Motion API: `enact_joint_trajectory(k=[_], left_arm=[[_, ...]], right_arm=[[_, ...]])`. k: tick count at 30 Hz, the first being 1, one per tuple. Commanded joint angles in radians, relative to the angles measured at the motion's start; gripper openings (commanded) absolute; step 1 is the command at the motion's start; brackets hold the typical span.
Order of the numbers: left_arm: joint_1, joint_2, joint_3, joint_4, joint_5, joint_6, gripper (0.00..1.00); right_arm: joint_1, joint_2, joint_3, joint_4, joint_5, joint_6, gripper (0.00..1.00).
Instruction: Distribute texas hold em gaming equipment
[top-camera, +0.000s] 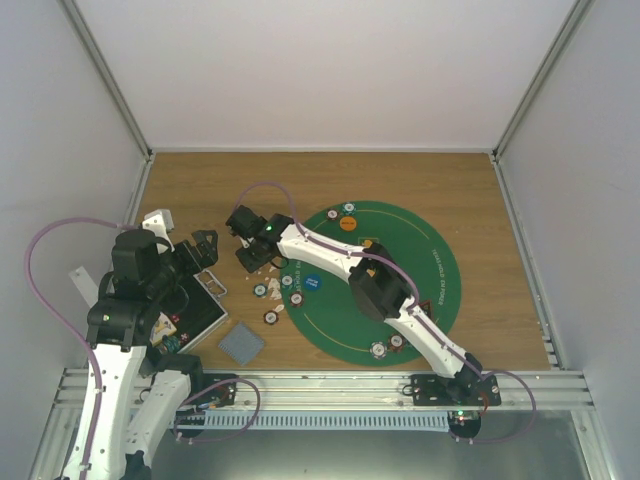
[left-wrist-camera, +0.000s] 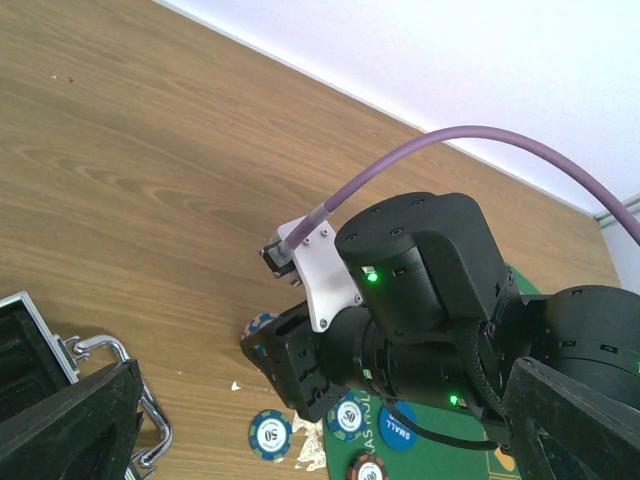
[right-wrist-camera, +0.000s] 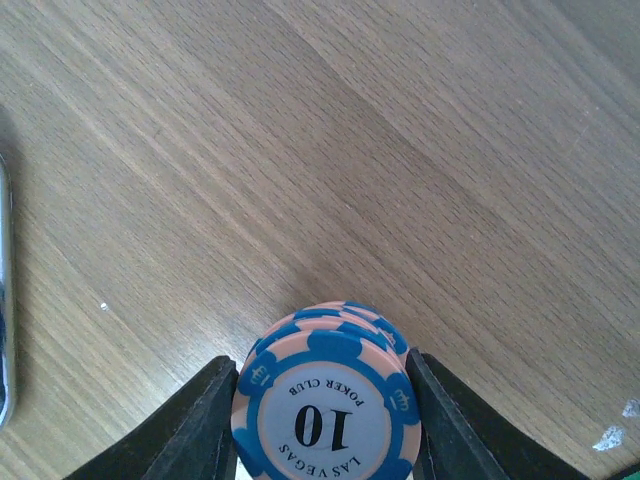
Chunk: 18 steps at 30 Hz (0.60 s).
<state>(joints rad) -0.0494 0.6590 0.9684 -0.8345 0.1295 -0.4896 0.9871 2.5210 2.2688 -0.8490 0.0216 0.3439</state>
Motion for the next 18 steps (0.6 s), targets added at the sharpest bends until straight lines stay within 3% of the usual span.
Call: enact_joint_trajectory(k=[1,13,18], left_arm=[[0.008,-0.005,0.0,0.036,-0.003,-0.003,0.99],[0.008,-0.008,0.003,0.033,-0.006,-0.001,0.99],[0.008,-0.007,0.004,0.032,-0.005,0.0,0.99]], right_arm=[[0.01,0.009,0.036,-0.004,0.018,-0.021,0.42],[0.008,-0.09,0.026,0.014,0.061,0.008,0.4],[-0.025,-0.16,-0.063,0.049,0.053,0.042,0.4]])
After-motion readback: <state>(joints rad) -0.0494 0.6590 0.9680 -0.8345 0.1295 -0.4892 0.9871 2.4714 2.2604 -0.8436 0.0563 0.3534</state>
